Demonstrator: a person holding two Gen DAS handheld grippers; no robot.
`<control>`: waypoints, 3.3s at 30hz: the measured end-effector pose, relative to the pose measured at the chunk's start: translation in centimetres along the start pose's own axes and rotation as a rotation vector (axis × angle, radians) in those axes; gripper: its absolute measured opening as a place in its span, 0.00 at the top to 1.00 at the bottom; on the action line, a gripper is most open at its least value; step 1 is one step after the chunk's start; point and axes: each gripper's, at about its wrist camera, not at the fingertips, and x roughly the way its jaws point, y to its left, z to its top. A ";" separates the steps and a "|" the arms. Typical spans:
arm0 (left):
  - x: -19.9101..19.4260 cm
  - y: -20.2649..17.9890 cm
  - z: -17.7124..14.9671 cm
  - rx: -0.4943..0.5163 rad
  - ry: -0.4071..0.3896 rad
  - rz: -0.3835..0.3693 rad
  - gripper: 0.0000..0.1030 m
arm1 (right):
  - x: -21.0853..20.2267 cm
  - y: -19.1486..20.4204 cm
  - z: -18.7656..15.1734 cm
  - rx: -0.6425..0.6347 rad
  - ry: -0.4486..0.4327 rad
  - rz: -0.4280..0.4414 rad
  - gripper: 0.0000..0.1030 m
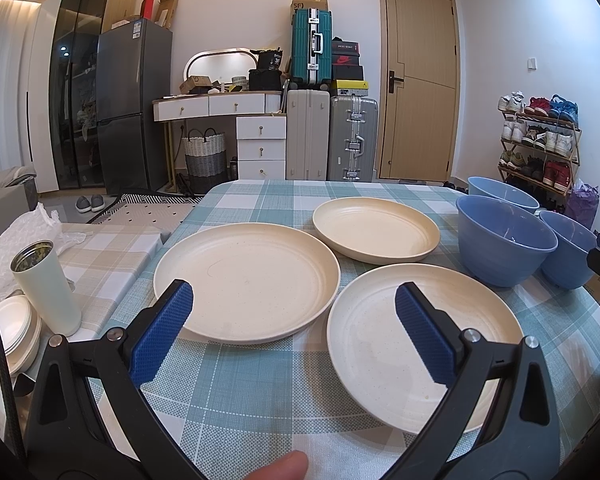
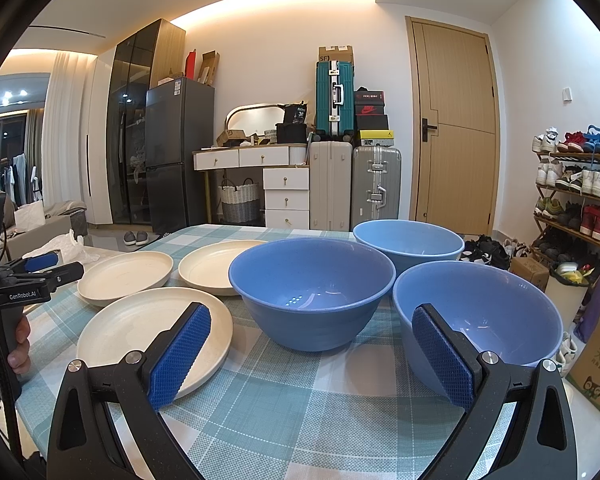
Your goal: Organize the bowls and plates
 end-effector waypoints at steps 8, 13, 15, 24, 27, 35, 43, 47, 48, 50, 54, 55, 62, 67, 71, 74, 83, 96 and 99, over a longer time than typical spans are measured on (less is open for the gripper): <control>-0.2 0.5 -0.3 -0.002 0.007 0.009 0.02 | 0.2 0.3 0.0 -0.010 0.019 -0.008 0.00; 0.0 0.6 -0.1 0.012 -0.005 0.013 0.02 | 0.3 0.8 0.5 -0.019 0.044 -0.008 0.00; -0.2 0.4 -0.1 0.012 -0.013 0.007 0.02 | 0.8 0.8 0.2 -0.033 0.068 -0.004 0.00; -1.7 0.0 1.6 0.016 -0.026 0.008 0.02 | 0.3 1.7 1.6 -0.074 0.089 0.019 0.00; -2.4 0.4 2.1 0.009 -0.020 0.005 0.02 | 0.1 2.4 2.7 -0.092 0.093 0.025 0.00; -4.6 1.4 3.6 -0.004 -0.019 0.031 0.02 | -0.2 4.4 5.6 -0.102 0.100 0.094 0.00; -5.8 2.6 4.6 -0.038 0.029 0.048 0.02 | 0.5 6.4 8.5 -0.116 0.148 0.149 0.00; -5.8 3.4 5.2 -0.047 0.055 0.064 0.02 | 1.2 7.5 9.8 -0.115 0.183 0.181 0.00; -5.8 3.7 5.3 -0.054 0.062 0.069 0.02 | 1.4 7.8 10.3 -0.111 0.193 0.193 0.00; -5.3 4.1 5.6 -0.070 0.083 0.077 0.02 | 1.9 8.5 10.7 -0.111 0.198 0.203 0.00; -4.7 5.3 5.9 -0.103 0.127 0.095 0.02 | 3.0 10.1 12.0 -0.125 0.226 0.222 0.00; -4.6 5.6 5.9 -0.107 0.137 0.103 0.02 | 3.4 10.5 12.2 -0.130 0.237 0.228 0.00; -2.7 7.8 6.6 -0.152 0.192 0.120 0.02 | 5.9 13.6 14.1 -0.165 0.281 0.276 0.00; -0.8 9.3 6.7 -0.178 0.230 0.112 0.02 | 8.3 15.5 14.9 -0.164 0.321 0.295 0.00; 0.7 10.0 6.8 -0.182 0.258 0.124 0.02 | 10.5 16.5 14.9 -0.144 0.354 0.307 0.00; 2.0 10.9 6.6 -0.190 0.279 0.125 0.02 | 12.3 17.1 14.7 -0.130 0.377 0.317 0.00; 6.0 12.6 5.2 -0.202 0.349 0.130 0.02 | 16.6 18.1 12.6 -0.094 0.435 0.334 0.00; 10.6 14.0 3.4 -0.237 0.435 0.143 0.02 | 21.7 19.8 9.0 -0.096 0.542 0.370 0.00; 11.9 14.3 2.9 -0.245 0.465 0.129 0.02 | 22.9 20.2 8.1 -0.100 0.569 0.380 0.03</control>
